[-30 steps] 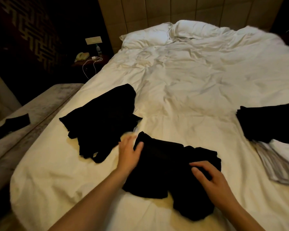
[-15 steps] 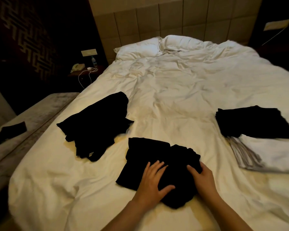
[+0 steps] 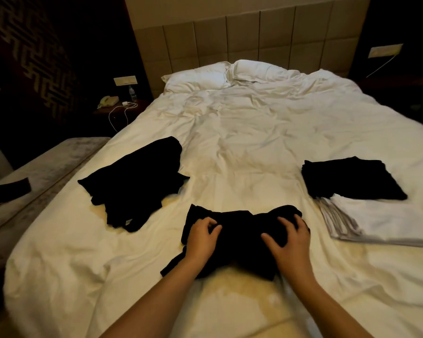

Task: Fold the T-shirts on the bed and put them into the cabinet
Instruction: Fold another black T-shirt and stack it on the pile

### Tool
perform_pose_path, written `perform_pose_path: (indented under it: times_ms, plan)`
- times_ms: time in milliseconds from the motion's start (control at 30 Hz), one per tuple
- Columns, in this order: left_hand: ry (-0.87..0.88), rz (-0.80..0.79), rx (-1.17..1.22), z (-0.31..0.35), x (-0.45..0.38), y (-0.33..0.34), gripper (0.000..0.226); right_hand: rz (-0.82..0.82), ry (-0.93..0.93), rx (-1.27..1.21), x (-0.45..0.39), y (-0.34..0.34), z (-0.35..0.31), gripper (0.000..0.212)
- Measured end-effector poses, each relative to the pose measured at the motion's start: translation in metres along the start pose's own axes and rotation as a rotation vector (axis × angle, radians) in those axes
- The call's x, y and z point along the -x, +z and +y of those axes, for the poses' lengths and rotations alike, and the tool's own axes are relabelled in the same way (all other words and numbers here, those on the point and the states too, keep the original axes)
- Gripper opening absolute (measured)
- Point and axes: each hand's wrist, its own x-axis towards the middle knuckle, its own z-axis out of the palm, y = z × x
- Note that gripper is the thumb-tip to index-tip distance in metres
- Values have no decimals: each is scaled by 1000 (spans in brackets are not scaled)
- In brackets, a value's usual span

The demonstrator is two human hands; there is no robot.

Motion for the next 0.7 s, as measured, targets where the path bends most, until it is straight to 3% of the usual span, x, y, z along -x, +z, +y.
perform_pose_path:
  times_ms: [100,200,267,467,567,700]
  plan:
    - [323,119,-93,-14,6,3,11,-159,-194,275,21,19,9,65]
    - [587,-131,-195,-19,21,7,26,-173,-260,369,20,22,24,35]
    - [666,-165,-327,-26,24,11,40,-86,-309,300,14,18,23,34]
    - [560,0,-9,-17,15,-5,20,20,-267,90,-5,-4,-13,24]
    - [343,-90,208,15,14,-21,6,22,-265,-17,-15,-19,-35,12]
    - [122,-250,430,59,4,-45,14,-143,-117,-351,-32,-39,-63,19]
